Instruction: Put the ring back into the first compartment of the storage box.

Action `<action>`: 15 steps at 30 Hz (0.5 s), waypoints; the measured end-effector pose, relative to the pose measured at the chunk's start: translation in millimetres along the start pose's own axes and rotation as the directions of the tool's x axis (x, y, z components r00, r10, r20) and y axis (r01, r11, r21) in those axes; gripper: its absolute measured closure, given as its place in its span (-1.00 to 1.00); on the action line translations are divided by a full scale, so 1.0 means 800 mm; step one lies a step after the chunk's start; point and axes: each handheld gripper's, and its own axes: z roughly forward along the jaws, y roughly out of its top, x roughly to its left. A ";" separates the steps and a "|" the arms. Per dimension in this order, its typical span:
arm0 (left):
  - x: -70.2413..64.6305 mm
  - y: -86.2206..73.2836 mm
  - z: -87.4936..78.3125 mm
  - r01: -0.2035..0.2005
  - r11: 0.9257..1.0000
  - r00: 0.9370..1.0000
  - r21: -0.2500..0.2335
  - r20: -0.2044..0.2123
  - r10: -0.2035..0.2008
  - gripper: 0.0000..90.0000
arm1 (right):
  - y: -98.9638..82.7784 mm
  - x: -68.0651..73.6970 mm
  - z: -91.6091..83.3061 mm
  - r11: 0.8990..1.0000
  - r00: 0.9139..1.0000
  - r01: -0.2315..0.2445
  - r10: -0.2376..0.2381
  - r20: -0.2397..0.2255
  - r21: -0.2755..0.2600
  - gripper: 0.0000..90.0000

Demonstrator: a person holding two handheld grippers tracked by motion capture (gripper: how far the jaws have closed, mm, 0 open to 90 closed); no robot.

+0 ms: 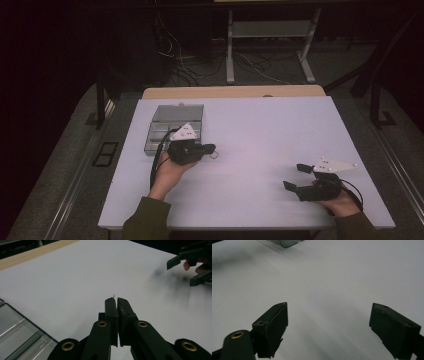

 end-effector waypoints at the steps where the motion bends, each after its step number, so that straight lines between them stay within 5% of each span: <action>1: 0.002 0.000 -0.003 0.005 1.000 1.000 -0.004 -0.004 -0.005 0.93 | 0.000 0.000 0.000 1.000 1.000 0.000 0.000 -0.001 0.001 -0.67; 15: 0.032 -0.007 -0.038 0.031 0.999 0.995 -0.024 -0.093 -0.033 0.93 | -0.001 0.000 0.001 1.000 1.000 -0.002 0.002 -0.005 0.007 -0.67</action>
